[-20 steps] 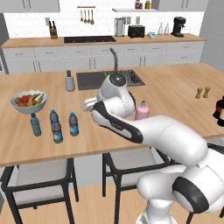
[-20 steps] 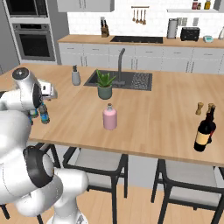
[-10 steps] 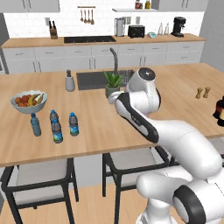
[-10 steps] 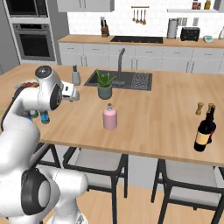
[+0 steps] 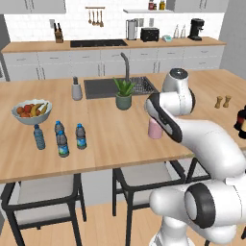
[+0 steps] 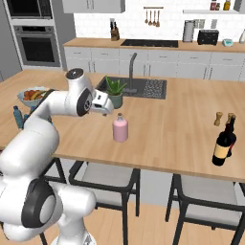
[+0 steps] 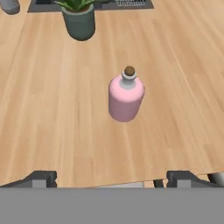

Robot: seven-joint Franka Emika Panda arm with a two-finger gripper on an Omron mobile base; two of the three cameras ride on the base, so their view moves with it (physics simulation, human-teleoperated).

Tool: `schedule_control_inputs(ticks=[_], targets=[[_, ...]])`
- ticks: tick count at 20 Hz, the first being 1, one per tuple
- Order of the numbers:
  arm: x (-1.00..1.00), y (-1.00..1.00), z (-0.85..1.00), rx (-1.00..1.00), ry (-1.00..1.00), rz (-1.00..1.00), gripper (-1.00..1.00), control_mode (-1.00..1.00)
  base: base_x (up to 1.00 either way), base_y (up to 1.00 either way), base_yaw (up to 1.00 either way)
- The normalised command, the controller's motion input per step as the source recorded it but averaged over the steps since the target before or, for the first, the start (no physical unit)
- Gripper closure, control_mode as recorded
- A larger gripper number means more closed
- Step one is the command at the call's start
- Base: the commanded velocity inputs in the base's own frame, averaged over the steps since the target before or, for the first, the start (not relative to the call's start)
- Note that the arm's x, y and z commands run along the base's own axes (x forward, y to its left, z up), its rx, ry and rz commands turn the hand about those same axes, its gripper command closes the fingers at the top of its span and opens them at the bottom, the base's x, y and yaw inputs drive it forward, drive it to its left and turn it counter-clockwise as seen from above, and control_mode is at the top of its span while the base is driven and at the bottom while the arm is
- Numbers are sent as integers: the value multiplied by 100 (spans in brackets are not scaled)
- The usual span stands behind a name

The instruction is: Move the plastic bottles in the middle to the plastics group, and the glass bottles in the middle to the glass group.

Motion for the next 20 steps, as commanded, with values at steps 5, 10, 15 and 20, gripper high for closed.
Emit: schedule_control_inputs(ticks=[5, 10, 15, 20], targets=[[50, -45, -29, -1, 6, -3, -100, -100, 0, 0, 0], [69, 0, -13, 0, 4, 0, -100, -100, 0, 0, 0], [56, -1, -19, 0, 4, 0, -100, -100, 0, 0, 0], [22, -14, -20, 0, 0, 0, -100, -100, 0, 0, 0]])
